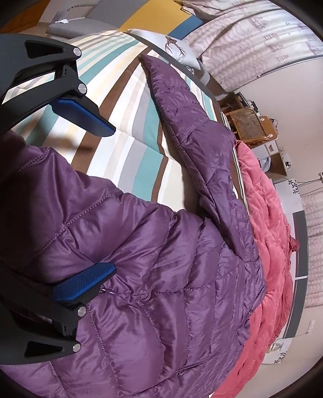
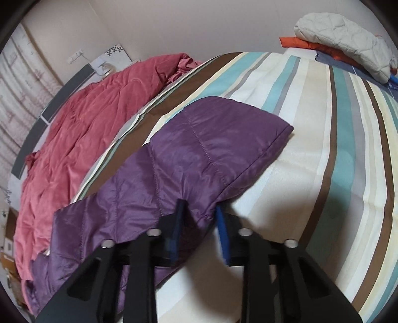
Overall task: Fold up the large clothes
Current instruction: 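Reach the right gripper to the sleeve cuff nearest it, then grasp the sleeve cuff with the right gripper and fold it across the jacket body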
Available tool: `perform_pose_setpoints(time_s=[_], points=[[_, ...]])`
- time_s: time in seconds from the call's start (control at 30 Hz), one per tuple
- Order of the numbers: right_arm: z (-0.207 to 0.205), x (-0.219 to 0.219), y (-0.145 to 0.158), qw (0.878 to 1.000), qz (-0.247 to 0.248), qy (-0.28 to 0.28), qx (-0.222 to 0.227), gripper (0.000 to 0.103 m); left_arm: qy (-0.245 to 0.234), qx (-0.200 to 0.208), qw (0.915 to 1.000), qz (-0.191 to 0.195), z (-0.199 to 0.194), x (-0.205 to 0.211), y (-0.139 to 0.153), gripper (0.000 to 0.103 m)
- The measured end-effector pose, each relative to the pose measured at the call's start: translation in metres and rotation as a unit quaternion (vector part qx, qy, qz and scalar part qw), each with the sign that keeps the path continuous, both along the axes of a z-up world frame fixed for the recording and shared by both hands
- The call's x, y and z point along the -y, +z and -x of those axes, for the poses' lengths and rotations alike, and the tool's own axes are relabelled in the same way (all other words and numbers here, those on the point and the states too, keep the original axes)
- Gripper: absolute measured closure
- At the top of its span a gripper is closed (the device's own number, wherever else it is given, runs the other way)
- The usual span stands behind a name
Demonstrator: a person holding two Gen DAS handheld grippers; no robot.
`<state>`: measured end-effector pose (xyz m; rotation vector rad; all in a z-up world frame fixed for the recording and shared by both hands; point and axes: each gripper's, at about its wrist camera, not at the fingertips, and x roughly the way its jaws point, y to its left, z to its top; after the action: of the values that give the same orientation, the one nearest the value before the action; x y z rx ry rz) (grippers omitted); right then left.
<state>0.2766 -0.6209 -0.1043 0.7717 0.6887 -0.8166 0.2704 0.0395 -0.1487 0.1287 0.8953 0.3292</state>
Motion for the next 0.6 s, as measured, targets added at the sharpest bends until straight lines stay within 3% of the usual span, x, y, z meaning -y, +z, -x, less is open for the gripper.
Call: perform_pose_setpoints(time_s=[0.07,0.3,0.6], points=[[-0.001,0.003,0.000,1.000,0.005,0.012,0.007,0.094,0.000,0.000,1.0000,0.003,0.000,-0.001,0.000,0.002],[-0.007,-0.019,0.020,0.996,0.077,0.045,0.002,0.098,0.001,-0.001,0.9999,0.012,0.000,-0.004,-0.001,0.002],[-0.028,-0.081,0.055,0.971,0.197,0.133,-0.011,0.098,0.002,-0.001,0.9996,0.029,0.000,-0.008,-0.003,0.002]])
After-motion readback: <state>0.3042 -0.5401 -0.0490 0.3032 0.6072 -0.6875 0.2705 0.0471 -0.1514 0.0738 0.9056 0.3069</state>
